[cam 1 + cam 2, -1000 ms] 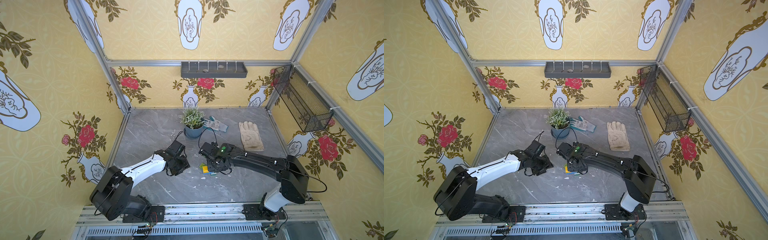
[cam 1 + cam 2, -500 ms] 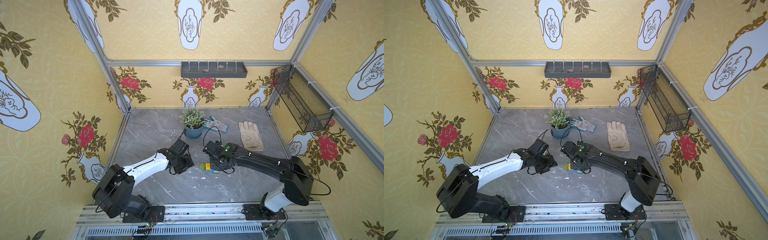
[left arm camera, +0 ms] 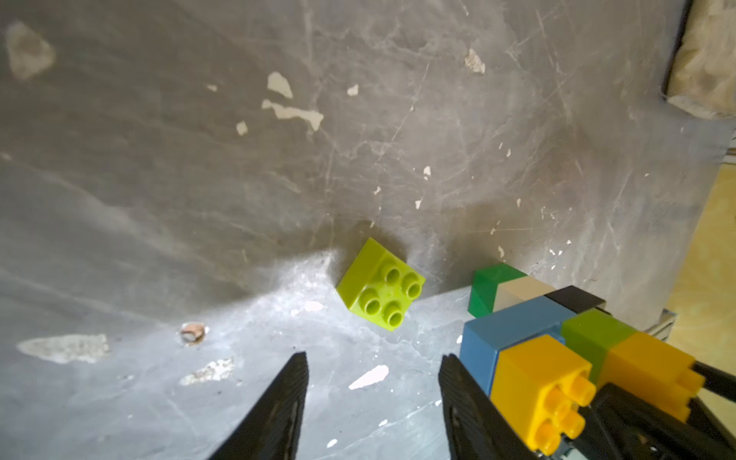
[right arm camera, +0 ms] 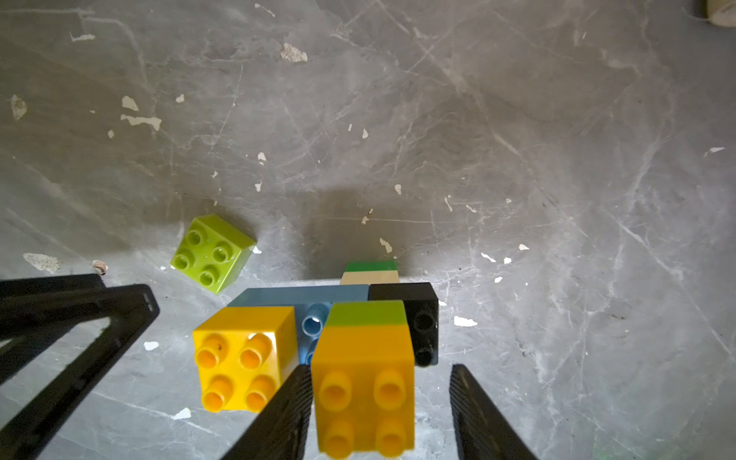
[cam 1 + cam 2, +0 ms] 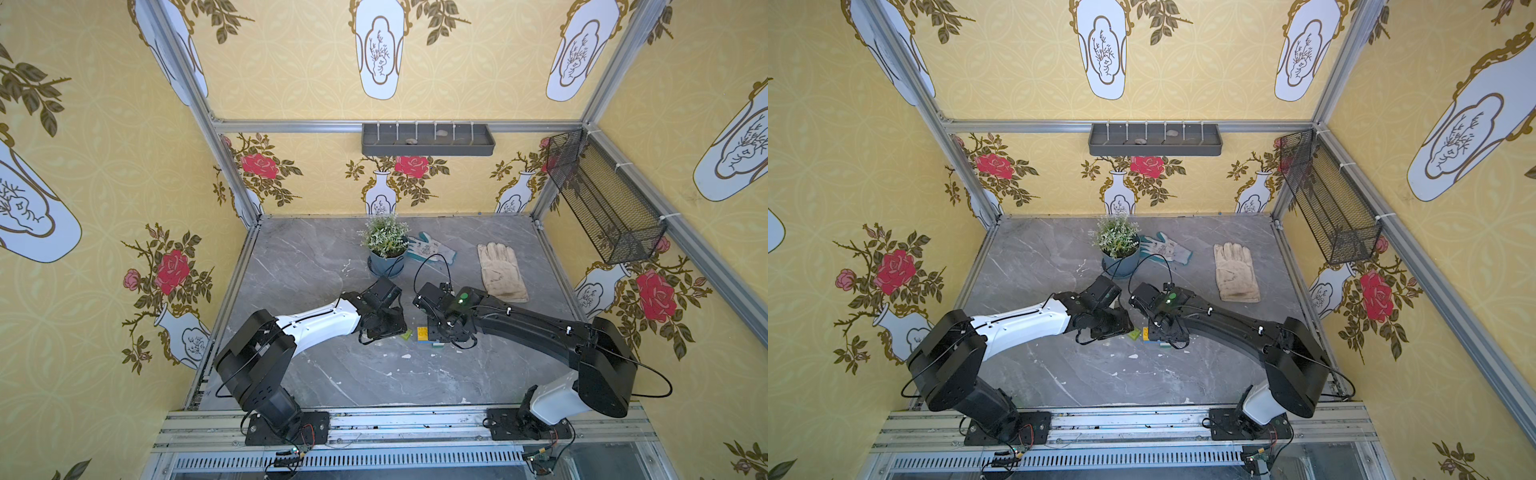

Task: Assemble the number 4 with lego
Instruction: Move the lego brick at the center of the board, then pick up the lego brick from the center of the board.

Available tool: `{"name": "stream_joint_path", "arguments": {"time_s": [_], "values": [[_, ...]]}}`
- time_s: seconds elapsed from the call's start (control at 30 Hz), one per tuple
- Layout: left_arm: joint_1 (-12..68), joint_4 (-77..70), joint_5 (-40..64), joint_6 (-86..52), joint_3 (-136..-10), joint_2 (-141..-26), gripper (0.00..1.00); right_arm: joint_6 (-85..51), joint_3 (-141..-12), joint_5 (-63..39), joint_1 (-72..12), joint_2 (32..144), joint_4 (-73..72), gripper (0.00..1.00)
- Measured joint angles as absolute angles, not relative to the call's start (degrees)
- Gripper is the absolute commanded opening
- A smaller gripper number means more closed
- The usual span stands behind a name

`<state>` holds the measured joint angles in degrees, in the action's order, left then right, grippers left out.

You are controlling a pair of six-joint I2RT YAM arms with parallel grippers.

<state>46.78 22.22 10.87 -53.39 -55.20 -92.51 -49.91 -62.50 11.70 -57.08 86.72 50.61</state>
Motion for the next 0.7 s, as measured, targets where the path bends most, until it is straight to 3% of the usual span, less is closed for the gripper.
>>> {"name": "stream_joint_path", "arguments": {"time_s": [0.33, 0.7], "values": [[47.2, 27.2, 7.5, -34.9, -59.0, -94.4, 0.62, -52.4, -62.5, 11.7, -57.0, 82.9, 51.4, 0.61], [49.0, 28.3, 6.3, -25.7, -62.2, -96.6, 0.58, -56.6, -61.5, 13.8, -56.0, 74.5, 54.6, 0.6]]}}
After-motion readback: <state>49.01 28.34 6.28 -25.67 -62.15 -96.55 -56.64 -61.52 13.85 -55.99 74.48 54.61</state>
